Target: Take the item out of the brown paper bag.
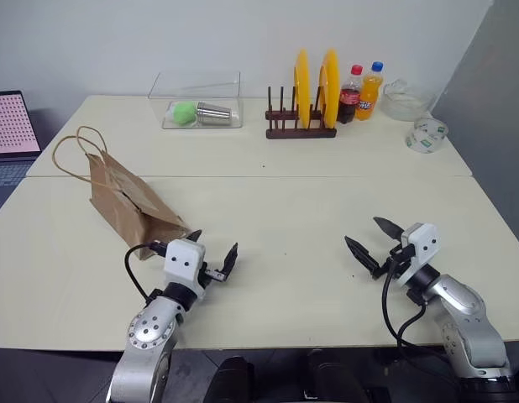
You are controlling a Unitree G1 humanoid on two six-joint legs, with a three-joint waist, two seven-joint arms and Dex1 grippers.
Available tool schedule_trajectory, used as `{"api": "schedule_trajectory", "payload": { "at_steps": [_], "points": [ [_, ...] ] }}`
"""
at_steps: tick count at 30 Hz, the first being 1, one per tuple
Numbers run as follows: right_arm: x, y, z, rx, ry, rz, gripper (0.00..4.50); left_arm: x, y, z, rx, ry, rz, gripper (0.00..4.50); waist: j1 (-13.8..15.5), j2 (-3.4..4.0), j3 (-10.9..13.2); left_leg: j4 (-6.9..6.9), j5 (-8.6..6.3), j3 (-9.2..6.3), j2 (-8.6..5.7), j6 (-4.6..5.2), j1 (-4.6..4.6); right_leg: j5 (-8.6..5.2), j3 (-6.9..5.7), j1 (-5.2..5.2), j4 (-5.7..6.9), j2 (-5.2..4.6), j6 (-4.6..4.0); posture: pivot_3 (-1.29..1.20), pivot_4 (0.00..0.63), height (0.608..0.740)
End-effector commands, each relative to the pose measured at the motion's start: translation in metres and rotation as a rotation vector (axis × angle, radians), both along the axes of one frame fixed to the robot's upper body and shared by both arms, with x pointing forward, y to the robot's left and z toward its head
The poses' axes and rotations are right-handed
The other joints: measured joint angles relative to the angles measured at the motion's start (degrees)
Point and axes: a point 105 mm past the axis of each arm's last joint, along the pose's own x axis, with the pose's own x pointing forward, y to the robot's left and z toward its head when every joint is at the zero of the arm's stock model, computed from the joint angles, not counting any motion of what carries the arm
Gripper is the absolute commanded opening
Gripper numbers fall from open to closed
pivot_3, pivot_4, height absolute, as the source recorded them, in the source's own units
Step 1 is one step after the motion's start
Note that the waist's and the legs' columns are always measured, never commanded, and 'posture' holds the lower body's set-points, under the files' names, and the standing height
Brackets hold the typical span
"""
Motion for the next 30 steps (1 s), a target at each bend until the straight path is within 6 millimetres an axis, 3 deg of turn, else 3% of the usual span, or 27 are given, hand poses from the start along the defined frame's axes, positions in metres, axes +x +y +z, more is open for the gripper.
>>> {"api": "schedule_trajectory", "payload": {
  "at_steps": [1,22,27,30],
  "points": [
    [0.001,-0.001,0.014,0.007,-0.063,0.0,4.5,0.003,-0.003,0.01,-0.006,-0.042,0.002,4.48,0.0,0.0,0.0,0.0,0.0,0.0,0.0,0.0,0.0,0.0,0.0,0.0,0.0,0.0,0.0,0.0,0.15,0.74],
    [0.002,0.0,0.012,0.008,-0.05,0.017,4.5,0.002,-0.015,0.017,0.009,-0.057,-0.019,4.48,0.0,0.0,0.0,0.01,0.0,0.0,0.0,0.0,0.0,0.0,0.01,0.0,0.02,0.0,0.0,0.0,0.15,0.74],
    [-0.002,0.007,0.014,-0.01,-0.05,0.059,4.5,-0.002,-0.027,0.022,0.034,-0.066,-0.093,4.48,0.0,0.0,0.0,0.01,0.0,0.0,0.0,0.0,0.0,0.0,0.0,-0.01,0.03,0.0,0.0,0.0,0.15,0.74],
    [-0.003,0.015,0.024,-0.009,-0.065,0.109,4.5,-0.001,-0.023,0.032,0.033,-0.098,-0.056,4.48,0.0,0.0,0.0,0.01,0.0,0.0,0.0,0.0,0.0,0.0,0.01,-0.01,0.04,0.0,0.0,0.0,0.15,0.74]
  ]
}}
